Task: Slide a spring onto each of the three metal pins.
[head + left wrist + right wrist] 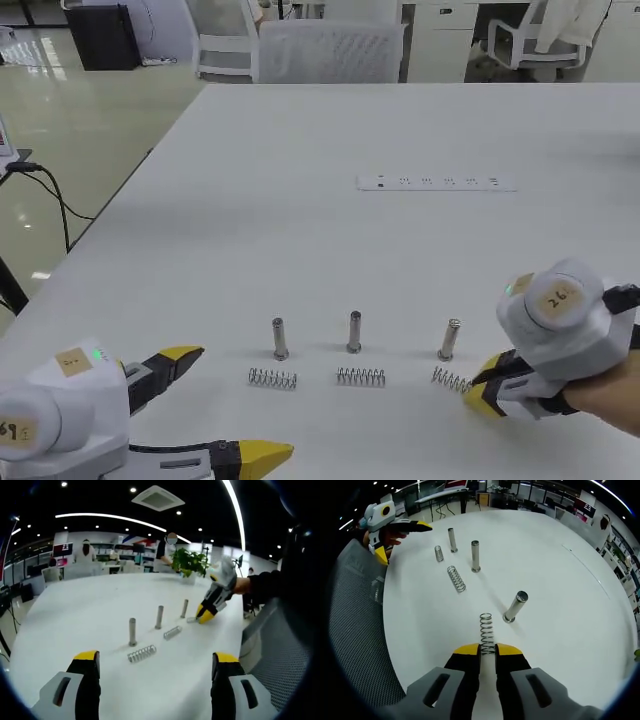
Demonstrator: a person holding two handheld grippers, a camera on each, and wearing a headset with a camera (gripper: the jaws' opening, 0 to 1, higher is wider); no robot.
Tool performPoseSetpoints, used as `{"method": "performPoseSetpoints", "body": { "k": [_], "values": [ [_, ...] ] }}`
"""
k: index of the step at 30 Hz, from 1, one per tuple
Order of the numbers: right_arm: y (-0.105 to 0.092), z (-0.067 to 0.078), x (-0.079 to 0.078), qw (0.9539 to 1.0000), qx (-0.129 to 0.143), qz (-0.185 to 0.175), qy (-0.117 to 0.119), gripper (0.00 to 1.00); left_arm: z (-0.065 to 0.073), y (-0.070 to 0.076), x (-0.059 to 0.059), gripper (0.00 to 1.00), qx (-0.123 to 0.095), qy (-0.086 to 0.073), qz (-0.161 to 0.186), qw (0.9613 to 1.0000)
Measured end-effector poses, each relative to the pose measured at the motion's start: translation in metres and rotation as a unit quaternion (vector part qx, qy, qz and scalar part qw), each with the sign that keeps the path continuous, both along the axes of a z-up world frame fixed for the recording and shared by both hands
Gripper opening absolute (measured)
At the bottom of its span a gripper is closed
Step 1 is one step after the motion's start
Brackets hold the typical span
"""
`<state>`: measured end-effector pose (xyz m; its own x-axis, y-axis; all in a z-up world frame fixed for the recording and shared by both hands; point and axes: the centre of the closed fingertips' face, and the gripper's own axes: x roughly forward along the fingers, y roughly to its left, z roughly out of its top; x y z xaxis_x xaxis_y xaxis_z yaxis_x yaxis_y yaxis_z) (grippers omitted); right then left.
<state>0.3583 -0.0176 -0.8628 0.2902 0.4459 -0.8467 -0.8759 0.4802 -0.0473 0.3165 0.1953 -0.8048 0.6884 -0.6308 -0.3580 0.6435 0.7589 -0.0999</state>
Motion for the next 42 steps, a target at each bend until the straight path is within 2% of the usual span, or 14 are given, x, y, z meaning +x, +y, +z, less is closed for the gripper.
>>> {"method": "performPoseSetpoints", "body": {
  "k": [13, 22, 25, 27, 29, 34, 39, 42],
  "values": [
    [0.0, 0.007, -0.001, 0.9999, -0.007, 0.013, -0.006, 0.08, 0.001, 0.0, 0.0, 0.87, 0.0, -0.002, -0.007, 1.0],
    [0.006, 0.014, -0.006, 0.9994, -0.012, 0.033, -0.005, 0.08, -0.001, -0.009, -0.009, 0.69, 0.004, 0.008, -0.041, 0.9991],
    [0.007, 0.016, -0.006, 0.9992, -0.011, 0.038, -0.005, 0.08, -0.001, -0.018, -0.014, 0.67, 0.01, 0.014, -0.067, 0.9976],
    [0.009, 0.018, -0.007, 0.9991, -0.01, 0.041, -0.005, 0.08, 0.0, -0.023, -0.017, 0.64, 0.003, 0.019, -0.082, 0.9965],
    [0.01, 0.02, -0.008, 0.9989, -0.009, 0.045, -0.005, 0.08, 0.003, -0.028, -0.019, 0.62, 0.012, 0.016, -0.098, 0.995],
    [0.016, 0.023, -0.012, 0.9983, -0.008, 0.057, -0.004, 0.08, 0.015, -0.038, -0.015, 0.59, 0.008, 0.012, -0.123, 0.9923],
    [0.021, 0.029, -0.015, 0.9976, -0.007, 0.069, -0.007, 0.08, 0.019, -0.049, -0.011, 0.56, 0.02, 0.008, -0.153, 0.988],
    [0.025, 0.032, -0.016, 0.9973, -0.005, 0.073, -0.006, 0.08, 0.019, -0.055, -0.008, 0.55, 0.018, 0.008, -0.164, 0.9863]
  ]
}}
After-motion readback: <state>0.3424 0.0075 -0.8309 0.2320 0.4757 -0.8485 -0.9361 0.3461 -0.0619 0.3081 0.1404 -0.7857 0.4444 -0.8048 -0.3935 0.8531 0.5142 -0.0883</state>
